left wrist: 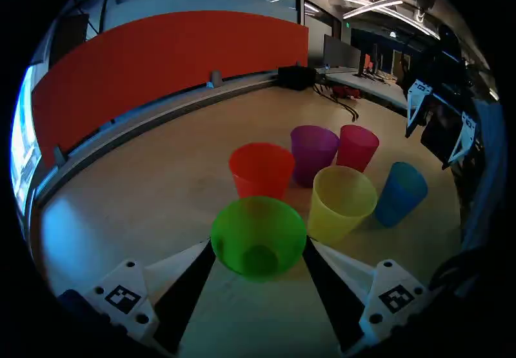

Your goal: Pour water

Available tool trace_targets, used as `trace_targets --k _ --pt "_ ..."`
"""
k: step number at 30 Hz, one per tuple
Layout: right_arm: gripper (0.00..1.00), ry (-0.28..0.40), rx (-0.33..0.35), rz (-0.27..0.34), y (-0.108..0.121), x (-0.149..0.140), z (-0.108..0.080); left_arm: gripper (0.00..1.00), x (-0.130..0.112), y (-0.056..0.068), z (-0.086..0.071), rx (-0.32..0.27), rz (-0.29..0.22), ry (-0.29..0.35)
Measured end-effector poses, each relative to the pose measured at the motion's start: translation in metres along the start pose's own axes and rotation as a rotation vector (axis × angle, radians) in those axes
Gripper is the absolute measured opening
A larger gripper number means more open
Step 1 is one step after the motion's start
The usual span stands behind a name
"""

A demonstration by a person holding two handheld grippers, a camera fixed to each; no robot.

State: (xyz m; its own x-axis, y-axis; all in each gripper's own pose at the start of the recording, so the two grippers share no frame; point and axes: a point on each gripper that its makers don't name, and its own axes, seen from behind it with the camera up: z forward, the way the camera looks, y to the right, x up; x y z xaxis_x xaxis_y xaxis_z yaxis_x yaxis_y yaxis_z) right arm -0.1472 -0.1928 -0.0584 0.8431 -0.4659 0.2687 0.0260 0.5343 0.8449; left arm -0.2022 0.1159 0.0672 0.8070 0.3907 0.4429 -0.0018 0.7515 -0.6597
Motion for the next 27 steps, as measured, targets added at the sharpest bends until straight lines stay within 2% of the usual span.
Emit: trace_targets --k 6,10,27 --pt "1.00 0.001 0.003 0.007 0.002 -0.002 0.004 0.94 -0.003 0.000 0.005 0.005 0.014 -0.012" --pt "1.00 0.000 0.006 0.012 0.003 -0.004 0.005 0.85 -0.004 0.000 0.007 0.007 0.023 -0.019" --pt "1.00 -0.046 0.015 -0.006 0.000 -0.027 0.025 0.84 0.006 0.003 0.000 -0.011 0.010 0.002"
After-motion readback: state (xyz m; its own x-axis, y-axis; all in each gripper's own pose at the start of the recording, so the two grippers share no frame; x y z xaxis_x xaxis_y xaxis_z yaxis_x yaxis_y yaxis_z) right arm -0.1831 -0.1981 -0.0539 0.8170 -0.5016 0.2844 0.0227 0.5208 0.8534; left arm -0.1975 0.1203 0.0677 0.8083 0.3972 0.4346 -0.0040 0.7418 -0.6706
